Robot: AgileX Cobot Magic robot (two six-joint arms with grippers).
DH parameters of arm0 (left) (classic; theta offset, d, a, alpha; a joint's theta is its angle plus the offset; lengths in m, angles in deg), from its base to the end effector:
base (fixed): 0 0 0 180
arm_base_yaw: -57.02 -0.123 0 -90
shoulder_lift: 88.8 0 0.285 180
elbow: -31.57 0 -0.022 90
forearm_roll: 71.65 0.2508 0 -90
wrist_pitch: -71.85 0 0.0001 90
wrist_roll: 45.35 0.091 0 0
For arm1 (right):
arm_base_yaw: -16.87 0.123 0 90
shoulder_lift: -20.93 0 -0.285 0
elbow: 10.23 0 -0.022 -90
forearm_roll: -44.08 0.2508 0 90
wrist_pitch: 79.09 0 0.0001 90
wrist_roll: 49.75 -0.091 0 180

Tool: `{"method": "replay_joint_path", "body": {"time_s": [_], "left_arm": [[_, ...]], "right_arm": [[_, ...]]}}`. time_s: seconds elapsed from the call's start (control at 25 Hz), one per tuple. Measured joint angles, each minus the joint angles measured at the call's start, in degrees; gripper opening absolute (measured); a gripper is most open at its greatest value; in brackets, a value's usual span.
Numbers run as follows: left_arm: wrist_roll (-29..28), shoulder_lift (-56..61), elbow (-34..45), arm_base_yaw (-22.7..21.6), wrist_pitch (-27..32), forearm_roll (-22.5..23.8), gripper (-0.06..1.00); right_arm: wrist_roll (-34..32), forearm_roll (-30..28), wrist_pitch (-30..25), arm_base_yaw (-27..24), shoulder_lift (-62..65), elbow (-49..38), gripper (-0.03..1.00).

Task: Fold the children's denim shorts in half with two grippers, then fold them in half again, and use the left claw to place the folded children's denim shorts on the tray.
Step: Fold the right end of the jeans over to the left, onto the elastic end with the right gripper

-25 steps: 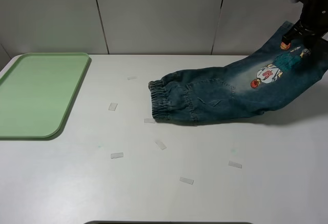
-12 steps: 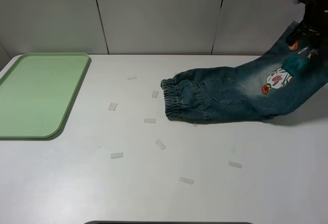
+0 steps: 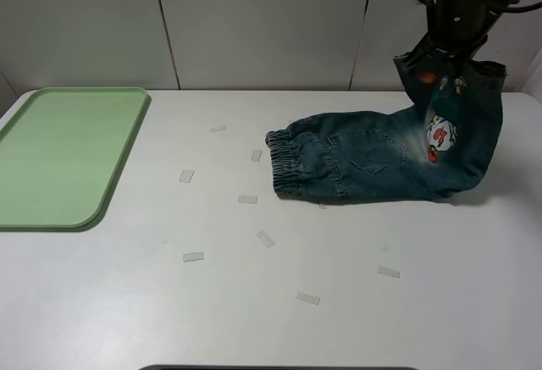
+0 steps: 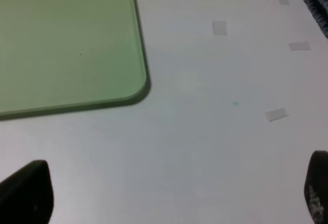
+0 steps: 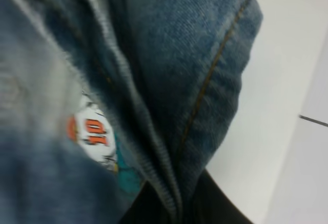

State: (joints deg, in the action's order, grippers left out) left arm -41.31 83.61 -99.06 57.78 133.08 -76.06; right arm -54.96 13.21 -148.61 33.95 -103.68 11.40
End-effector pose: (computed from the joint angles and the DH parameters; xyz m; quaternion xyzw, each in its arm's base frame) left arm -0.0043 -0.0061 0.2730 0.0373 0.8566 -0.0237 0.5141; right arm 0.4198 0.0832 0.2442 -0.1757 0.9488 -0.2379 0.1111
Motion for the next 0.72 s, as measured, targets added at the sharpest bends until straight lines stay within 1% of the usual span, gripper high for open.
{"method": "replay_joint_path", "body": {"time_s": [0.16,0.2,0.24,0.44,0.56,0.72], "left_arm": [[0.0,0.0,0.0,0.0,0.0,0.0,0.97],[0.0,0.0,0.0,0.0,0.0,0.0,0.97],[0.0,0.0,0.0,0.0,0.0,0.0,0.97],[0.0,0.0,0.0,0.0,0.0,0.0,0.97],[0.0,0.0,0.0,0.0,0.0,0.0,0.97],[0.0,0.0,0.0,0.0,0.0,0.0,0.97]], "right_arm": [[-3.2,3.3,-0.1,4.9,0.4,0.0,-0.01],[-5.1,4.7,-0.2,7.3,0.5,0.0,-0.01],[-5.8,5.5,-0.3,8.6,0.5,0.0,-0.01],[-9.5,8.2,-0.6,14.8,0.5,0.0,-0.01],[-11.2,9.9,-0.1,17.4,0.5,0.0,-0.01],[-14.2,11.0,1.7,19.5,-0.8,0.0,-0.01]]}}
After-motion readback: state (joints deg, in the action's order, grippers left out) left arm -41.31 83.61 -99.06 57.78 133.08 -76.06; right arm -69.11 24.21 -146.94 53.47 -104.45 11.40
